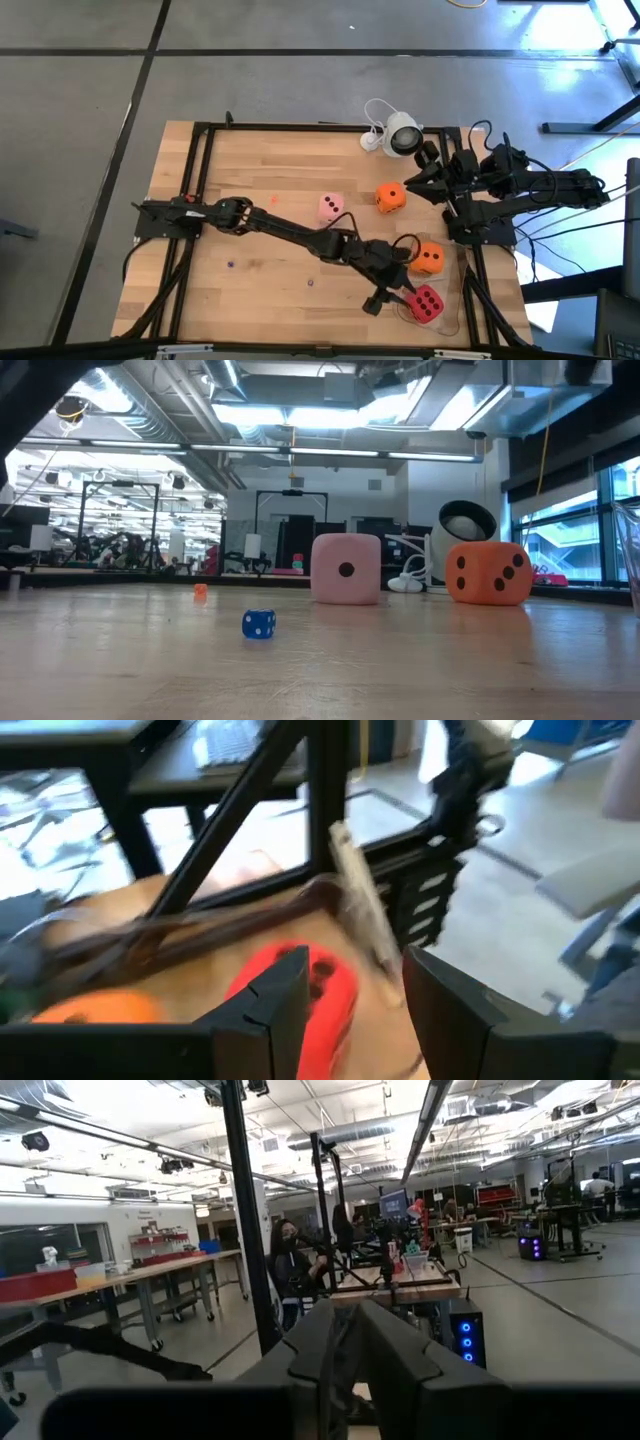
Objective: Pick & Place Dice
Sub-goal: Put the small orange die into the transparent container
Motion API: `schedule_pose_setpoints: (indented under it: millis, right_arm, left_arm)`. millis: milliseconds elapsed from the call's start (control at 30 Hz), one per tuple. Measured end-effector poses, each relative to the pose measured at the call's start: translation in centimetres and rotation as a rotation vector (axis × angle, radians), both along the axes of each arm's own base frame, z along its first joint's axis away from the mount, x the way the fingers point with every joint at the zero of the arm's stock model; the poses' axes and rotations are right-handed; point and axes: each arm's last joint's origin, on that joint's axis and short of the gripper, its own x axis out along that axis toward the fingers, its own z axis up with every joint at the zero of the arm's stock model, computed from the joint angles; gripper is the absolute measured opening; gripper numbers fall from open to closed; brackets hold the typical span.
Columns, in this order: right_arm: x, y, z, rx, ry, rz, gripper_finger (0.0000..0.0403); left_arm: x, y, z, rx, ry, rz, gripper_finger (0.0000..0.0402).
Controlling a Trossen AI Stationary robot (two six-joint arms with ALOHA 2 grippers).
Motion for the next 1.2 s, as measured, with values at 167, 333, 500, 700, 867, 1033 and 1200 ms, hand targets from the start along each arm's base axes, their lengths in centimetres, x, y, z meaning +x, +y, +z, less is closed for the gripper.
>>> schedule_pose_setpoints:
  millis: [167, 333, 500, 700, 867, 1033, 1200]
  right_arm:
    - [0.6, 0.2, -0.3, -0.001, 0.022, 0.01, 0.0055]
    - [1.6, 0.6, -0.9, -0.005, 0.06, 0.026, 0.0055]
    - [3.1, 0.9, -1.8, -0.01, 0.117, 0.036, 0.0055]
    - [5.2, 1.4, -3.4, -0.06, 0.196, 0.039, 0.0055]
    - [7.4, 1.7, -5.4, -0.128, 0.276, 0.034, 0.0055]
    - [9.2, 1.7, -7.0, -0.161, 0.334, -0.051, 0.0055]
    - [10.4, 1.5, -8.1, -0.235, 0.353, -0.175, 0.0055]
  left_arm:
    - [-2.7, 1.1, -0.5, 0.02, 0.014, 0.112, 0.0157]
    - [-8.0, 2.6, -0.8, -0.032, -0.099, 0.225, 0.0157]
    - [-14.3, 3.9, -0.6, -0.096, -0.158, 0.33, 0.0157]
    - [-20.9, 4.2, 0.0, -0.095, -0.112, 0.462, 0.0157]
    - [-26.0, 4.1, 0.8, -0.075, -0.084, 0.606, 0.0157]
    - [-29.9, 4.3, 1.3, -0.123, -0.098, 0.69, 0.0157]
    - [-32.3, 4.8, 1.3, -0.162, -0.113, 0.699, 0.0157]
